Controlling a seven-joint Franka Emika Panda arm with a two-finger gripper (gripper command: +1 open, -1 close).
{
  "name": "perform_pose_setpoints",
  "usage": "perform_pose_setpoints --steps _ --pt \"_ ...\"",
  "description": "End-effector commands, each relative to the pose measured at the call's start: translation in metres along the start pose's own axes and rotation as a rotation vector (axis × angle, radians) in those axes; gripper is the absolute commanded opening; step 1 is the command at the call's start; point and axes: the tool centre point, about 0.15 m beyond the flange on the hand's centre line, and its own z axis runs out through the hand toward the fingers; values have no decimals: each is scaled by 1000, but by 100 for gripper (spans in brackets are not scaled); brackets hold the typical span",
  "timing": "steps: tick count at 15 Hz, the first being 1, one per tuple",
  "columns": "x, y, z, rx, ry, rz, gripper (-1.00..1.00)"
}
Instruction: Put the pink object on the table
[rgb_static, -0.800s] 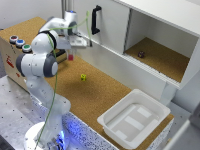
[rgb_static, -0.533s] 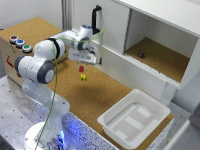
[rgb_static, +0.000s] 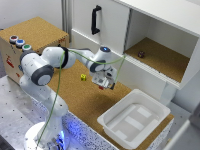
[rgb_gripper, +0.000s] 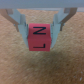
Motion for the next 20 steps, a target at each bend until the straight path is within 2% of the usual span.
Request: perform_pose_setpoints --steps 1,4,5,8,13,17,20 --pt "76 44 43 9 -64 98 -100" --pt "97 44 44 0 -67 128 -100" --pt "98 40 42 -12 -77 114 100" --pt "81 29 36 -22 -111 115 100" --pt "28 -11 -9 17 -71 138 100" --pt "-10 -77 -54 60 -18 86 100" --pt "-28 -138 -62 98 -35 -40 100"
